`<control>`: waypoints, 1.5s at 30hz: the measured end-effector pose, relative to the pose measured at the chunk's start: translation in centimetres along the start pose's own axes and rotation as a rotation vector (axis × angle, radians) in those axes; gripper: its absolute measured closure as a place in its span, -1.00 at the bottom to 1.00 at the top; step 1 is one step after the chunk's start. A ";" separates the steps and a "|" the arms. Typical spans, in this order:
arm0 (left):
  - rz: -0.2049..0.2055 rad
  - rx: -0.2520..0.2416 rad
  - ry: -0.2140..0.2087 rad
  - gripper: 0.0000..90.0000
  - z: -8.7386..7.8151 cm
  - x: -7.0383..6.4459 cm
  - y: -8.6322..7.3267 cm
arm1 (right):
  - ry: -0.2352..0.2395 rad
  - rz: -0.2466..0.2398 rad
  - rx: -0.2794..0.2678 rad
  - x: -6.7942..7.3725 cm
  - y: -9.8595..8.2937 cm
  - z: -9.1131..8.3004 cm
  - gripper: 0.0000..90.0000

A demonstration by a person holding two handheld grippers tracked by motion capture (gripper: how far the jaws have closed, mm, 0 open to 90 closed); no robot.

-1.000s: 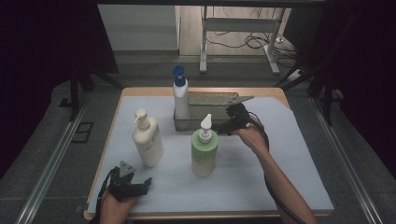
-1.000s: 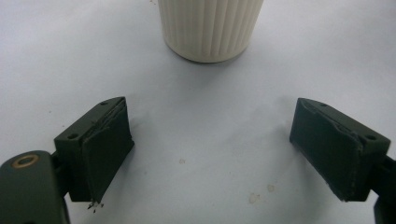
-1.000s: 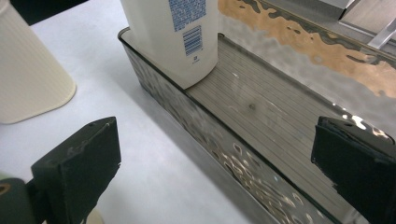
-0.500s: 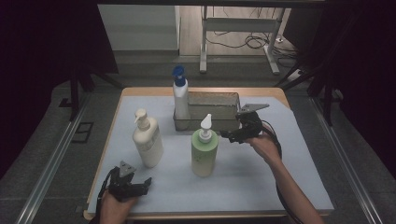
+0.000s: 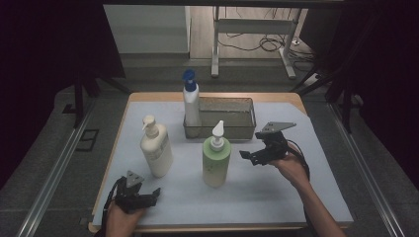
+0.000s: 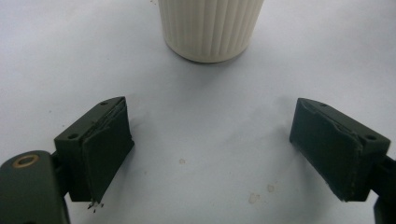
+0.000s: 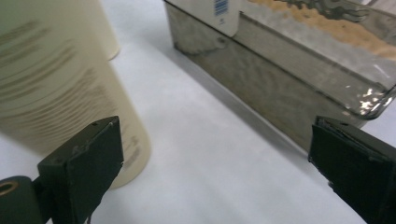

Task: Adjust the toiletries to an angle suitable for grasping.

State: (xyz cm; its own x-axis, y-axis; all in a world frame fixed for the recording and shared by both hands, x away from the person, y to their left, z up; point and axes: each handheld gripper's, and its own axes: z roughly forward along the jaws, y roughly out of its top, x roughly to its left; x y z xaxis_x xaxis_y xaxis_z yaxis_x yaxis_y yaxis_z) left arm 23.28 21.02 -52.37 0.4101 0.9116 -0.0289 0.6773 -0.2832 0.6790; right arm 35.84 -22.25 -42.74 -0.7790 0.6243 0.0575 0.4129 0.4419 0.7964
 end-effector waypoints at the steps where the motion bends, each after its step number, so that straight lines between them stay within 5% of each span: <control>1: 0.000 0.000 0.000 -0.73 0.0 0.0 0.0 | 0.008 0.000 0.001 0.2 -0.1 -0.2 -0.94; 13: -0.002 -0.003 0.001 -0.73 0.0 0.0 0.0 | 0.136 -0.032 0.020 4.0 -0.8 -1.1 -1.00; 23: 0.000 -0.003 0.001 -0.73 0.0 0.0 0.0 | 0.182 -0.058 0.022 6.1 0.4 0.3 -0.99; 30: 0.000 -0.002 0.001 -0.73 0.0 0.0 0.0 | 0.173 -0.104 0.025 7.6 1.5 1.7 -1.00; 45: 0.000 -0.002 0.001 -0.73 0.0 0.0 0.0 | 0.132 -0.122 -0.008 9.1 2.7 3.7 -0.90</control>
State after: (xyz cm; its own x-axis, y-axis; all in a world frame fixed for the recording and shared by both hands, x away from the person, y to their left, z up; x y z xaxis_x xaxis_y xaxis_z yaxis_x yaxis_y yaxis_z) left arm 23.29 21.01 -52.37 0.4097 0.9118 -0.0278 0.6760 -0.2830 0.6804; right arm 31.57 -13.00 -42.32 -0.8787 0.4759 0.0385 0.3082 0.5037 0.8070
